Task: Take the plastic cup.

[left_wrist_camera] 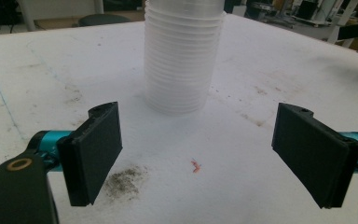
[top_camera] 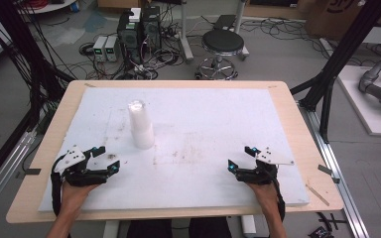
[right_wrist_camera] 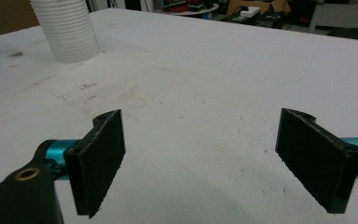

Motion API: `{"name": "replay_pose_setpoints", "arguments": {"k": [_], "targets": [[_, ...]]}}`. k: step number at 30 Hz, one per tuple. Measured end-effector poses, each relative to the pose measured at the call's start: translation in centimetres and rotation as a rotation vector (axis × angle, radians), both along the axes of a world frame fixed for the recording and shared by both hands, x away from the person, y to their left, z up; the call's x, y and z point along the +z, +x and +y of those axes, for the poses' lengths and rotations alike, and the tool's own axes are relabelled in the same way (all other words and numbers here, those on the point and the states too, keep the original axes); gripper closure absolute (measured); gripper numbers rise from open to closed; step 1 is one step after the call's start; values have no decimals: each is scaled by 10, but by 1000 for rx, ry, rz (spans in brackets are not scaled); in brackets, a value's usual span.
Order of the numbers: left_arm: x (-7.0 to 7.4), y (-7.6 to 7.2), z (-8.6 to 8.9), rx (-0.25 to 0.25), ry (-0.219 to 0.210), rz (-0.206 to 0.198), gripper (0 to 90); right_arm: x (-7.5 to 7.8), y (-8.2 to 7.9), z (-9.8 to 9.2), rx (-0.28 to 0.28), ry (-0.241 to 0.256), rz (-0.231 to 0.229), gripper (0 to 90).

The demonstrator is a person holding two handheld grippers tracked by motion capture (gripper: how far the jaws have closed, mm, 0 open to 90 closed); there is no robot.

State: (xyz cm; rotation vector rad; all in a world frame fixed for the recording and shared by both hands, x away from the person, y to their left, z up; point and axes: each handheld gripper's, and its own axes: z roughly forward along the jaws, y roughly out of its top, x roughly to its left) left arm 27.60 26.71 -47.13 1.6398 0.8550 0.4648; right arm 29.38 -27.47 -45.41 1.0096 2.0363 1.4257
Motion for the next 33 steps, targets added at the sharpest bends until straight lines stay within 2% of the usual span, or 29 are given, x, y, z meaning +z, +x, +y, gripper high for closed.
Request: {"name": "replay_pose_setpoints", "arguments": {"k": [7,9,12,16,18,20,21,22,29,33], "targets": [[0,-1,0,1,-6,-6,156,0,2,0,2,1,11,158],[0,-1,1,2,-17,-5,155,0,2,0,3,3,12,157],[2,2,6,8,-63,22,145,0,2,-1,4,7,9,157],[9,3,7,19,-67,4,131,0,3,-1,5,13,17,158],[19,5,7,18,-75,-14,131,0,3,-2,8,15,20,158],[24,6,7,16,-78,-21,131,0,3,-2,11,17,20,158],[35,9,7,11,-82,-38,131,0,3,-2,10,19,22,158],[35,9,7,11,-82,-38,131,0,3,-2,10,19,22,158],[79,24,7,4,-83,-92,131,0,3,-2,11,22,21,158],[99,32,8,6,-85,-111,131,0,3,-3,12,24,22,158]]}}
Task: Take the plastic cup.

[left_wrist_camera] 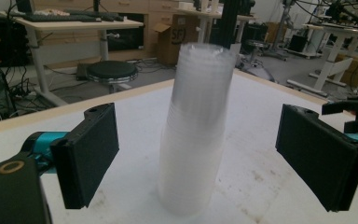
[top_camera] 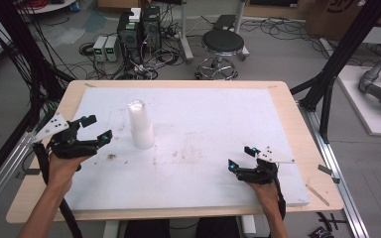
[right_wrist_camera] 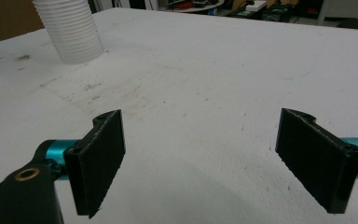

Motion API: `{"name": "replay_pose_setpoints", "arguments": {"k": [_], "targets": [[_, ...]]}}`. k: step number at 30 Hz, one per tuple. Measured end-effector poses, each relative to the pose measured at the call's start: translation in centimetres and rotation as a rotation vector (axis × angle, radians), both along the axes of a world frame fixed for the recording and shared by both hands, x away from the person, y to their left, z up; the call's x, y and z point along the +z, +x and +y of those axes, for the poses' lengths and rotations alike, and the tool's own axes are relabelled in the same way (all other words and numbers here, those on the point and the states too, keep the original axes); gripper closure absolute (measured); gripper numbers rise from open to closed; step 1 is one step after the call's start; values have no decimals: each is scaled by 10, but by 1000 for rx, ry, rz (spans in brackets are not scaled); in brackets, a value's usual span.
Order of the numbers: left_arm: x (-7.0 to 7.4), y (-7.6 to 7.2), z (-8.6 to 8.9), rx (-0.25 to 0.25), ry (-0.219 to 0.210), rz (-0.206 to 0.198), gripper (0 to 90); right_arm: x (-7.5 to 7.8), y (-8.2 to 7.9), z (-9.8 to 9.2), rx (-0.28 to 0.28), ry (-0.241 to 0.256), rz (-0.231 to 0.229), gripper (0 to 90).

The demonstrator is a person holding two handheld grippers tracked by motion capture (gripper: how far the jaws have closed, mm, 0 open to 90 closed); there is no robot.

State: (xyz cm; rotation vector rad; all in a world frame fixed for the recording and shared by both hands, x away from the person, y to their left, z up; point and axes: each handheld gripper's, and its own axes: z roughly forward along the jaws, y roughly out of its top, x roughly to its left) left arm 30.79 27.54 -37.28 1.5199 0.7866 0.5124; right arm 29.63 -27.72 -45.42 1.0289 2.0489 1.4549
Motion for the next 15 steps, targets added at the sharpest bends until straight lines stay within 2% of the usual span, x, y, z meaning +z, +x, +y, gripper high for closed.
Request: {"name": "replay_pose_setpoints", "arguments": {"k": [2,8,13,15], "targets": [[13,4,1,0,4,-14,131,0,0,0,1,0,4,158],[26,10,1,-7,13,-26,131,0,0,-1,7,8,0,157],[37,19,-2,-25,32,-16,131,0,0,-1,4,11,-5,158],[43,25,-5,-48,44,-7,131,0,0,-1,4,8,-4,158]]}}
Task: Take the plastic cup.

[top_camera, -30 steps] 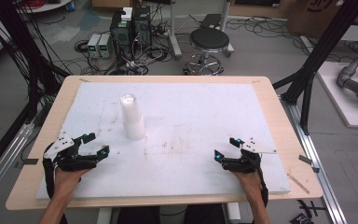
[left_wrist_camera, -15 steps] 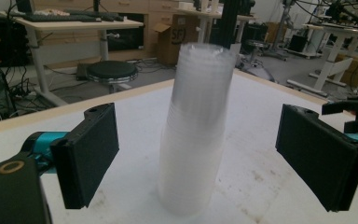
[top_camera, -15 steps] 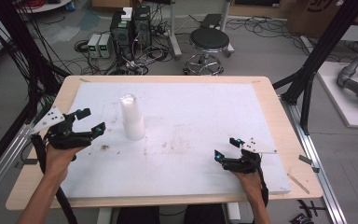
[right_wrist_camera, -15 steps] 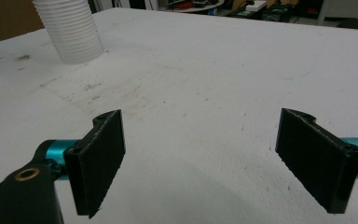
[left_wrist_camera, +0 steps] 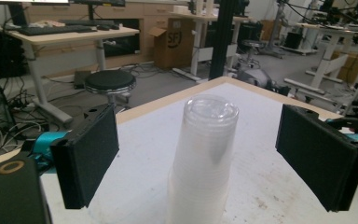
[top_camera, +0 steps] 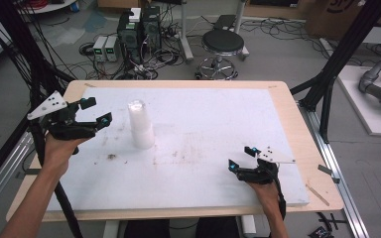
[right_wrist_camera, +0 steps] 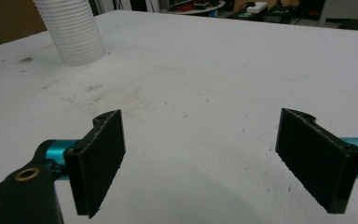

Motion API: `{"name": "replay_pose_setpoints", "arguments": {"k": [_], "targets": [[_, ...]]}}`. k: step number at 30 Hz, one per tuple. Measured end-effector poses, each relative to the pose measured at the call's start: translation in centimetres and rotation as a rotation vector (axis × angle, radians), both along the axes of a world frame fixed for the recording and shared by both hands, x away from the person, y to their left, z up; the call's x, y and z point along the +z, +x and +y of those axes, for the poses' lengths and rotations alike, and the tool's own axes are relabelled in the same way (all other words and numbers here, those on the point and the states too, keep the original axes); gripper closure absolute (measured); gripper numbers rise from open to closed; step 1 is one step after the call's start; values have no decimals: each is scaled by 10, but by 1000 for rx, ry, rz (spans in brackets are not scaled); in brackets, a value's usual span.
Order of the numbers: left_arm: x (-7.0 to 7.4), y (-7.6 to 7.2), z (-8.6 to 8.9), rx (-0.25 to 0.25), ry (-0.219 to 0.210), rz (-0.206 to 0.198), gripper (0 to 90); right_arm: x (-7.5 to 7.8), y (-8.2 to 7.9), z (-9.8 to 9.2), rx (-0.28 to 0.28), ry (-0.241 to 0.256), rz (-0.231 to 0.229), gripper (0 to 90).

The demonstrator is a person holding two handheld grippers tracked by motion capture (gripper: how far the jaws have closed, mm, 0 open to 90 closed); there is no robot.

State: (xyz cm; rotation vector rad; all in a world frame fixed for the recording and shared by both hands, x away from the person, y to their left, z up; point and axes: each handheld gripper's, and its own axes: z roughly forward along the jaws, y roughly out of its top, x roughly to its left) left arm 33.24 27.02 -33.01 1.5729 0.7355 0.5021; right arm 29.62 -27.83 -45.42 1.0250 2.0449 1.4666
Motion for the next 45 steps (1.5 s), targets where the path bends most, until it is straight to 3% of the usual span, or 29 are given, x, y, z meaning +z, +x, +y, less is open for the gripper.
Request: {"name": "replay_pose_setpoints", "arguments": {"k": [2,8,21,31,45], "targets": [[6,6,-4,-26,39,8,131,0,0,0,-1,0,0,158],[19,24,-20,-111,104,29,131,0,0,0,-2,0,2,158],[27,56,-41,-198,177,96,132,0,0,0,-2,0,3,158],[16,71,-59,-250,288,166,138,0,0,0,-4,2,1,158],[-5,83,-73,-284,357,219,167,0,1,0,-10,2,0,158]]}}
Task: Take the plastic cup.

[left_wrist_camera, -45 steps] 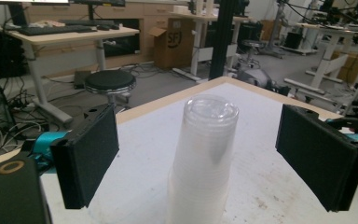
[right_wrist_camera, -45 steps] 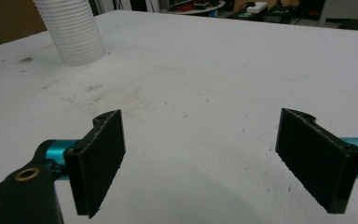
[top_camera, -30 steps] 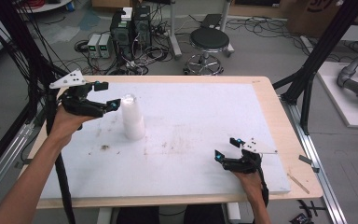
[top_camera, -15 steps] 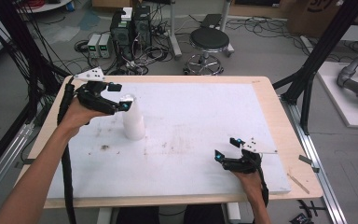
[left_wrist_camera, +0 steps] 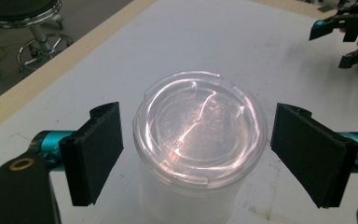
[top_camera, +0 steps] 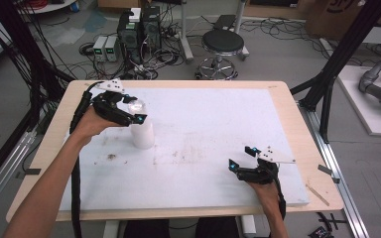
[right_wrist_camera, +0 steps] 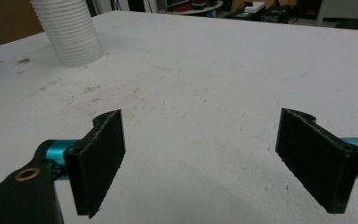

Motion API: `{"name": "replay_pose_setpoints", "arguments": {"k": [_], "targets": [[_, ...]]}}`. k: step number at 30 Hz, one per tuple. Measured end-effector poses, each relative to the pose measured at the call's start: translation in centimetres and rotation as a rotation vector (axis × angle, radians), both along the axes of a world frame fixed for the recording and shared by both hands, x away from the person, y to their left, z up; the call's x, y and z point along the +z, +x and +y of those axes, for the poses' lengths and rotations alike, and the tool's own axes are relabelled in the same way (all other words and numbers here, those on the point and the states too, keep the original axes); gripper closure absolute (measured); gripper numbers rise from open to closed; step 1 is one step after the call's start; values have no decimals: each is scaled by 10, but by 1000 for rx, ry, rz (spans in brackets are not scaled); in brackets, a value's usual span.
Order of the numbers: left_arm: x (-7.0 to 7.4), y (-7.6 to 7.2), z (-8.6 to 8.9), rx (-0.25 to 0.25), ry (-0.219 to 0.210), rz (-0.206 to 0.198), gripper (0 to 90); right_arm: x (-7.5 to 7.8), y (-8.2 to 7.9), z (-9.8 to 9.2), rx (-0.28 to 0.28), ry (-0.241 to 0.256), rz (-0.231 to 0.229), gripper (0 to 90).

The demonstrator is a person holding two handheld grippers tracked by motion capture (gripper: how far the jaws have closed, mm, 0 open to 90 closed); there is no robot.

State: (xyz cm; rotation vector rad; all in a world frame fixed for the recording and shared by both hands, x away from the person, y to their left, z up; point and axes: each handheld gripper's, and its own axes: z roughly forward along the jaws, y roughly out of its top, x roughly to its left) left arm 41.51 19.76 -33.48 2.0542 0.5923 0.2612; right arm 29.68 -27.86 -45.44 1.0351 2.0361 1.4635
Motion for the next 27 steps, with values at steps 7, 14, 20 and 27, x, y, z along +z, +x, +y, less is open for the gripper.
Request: {"name": "replay_pose_setpoints", "arguments": {"k": [7,14,20,27], "targets": [[-6,5,-2,6,20,22,171,0,0,0,-5,7,8,158],[-8,6,-5,-1,40,32,186,0,0,0,-4,7,12,158],[-7,7,-6,2,37,38,218,0,0,0,-4,7,10,158],[-6,8,-8,-2,47,45,321,0,1,0,-7,1,7,158]]}}
